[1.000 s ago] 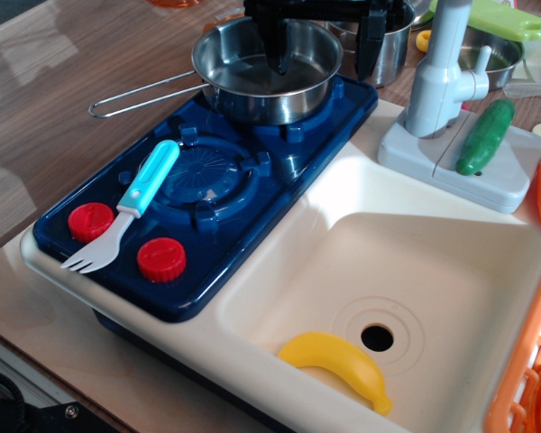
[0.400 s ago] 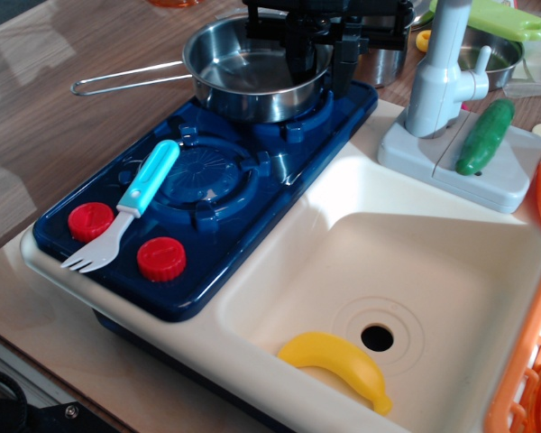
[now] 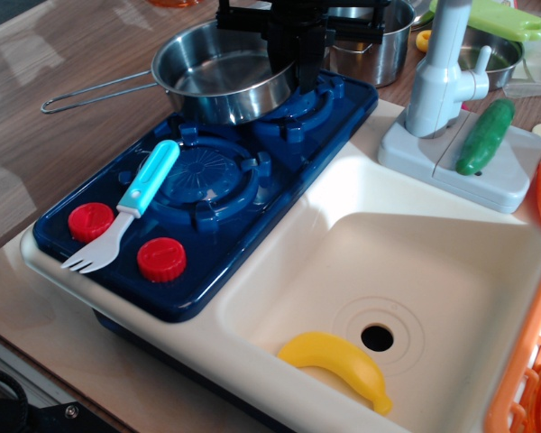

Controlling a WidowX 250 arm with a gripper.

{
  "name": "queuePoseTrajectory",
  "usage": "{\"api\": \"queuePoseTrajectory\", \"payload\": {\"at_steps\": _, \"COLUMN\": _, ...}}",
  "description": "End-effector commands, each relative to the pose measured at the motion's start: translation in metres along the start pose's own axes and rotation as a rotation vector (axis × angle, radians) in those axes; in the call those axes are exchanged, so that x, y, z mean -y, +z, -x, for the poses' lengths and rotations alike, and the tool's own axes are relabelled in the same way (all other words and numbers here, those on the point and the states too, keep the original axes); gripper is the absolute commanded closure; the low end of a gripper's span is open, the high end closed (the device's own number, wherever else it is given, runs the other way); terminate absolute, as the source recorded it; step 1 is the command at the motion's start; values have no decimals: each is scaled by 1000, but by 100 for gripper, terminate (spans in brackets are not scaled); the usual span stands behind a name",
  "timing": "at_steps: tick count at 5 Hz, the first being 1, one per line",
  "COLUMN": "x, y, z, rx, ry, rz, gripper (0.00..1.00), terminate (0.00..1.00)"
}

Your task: Put pan from stove to sink

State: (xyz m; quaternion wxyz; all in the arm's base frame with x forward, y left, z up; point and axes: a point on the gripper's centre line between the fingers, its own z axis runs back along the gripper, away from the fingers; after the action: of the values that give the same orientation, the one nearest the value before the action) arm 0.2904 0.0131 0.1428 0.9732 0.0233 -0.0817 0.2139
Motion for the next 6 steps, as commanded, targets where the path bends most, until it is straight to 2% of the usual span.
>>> {"api": "queuePoseTrajectory", "payload": {"at_steps": 1, "x": 1, "y": 29, "z": 21, "rx": 64, "ry": 13, "rz": 16, "gripper": 100, "terminate": 0}}
{"api": "queuePoseTrajectory", "payload": {"at_steps": 2, "x": 7, "y": 35, "z": 45, "rx": 52, "ry": 17, "rz": 49, "gripper": 100, "terminate": 0}}
{"api": "queuePoseTrajectory", "payload": {"at_steps": 3, "x": 27, "y": 45, "z": 67, "rx": 70, "ry": 9, "rz": 49, "gripper": 100, "terminate": 0}}
{"api": "queuePoseTrajectory", "payload": {"at_steps": 5, "x": 69, "y": 47, "z": 94, "rx": 106, "ry": 16, "rz": 124, "gripper": 100, "terminate": 0}}
{"api": "queuePoseTrajectory", "payload": {"at_steps": 6, "x": 86, "y": 45, "z": 103, "rx": 99, "ry": 69, "rz": 146, "gripper": 100, "terminate": 0}}
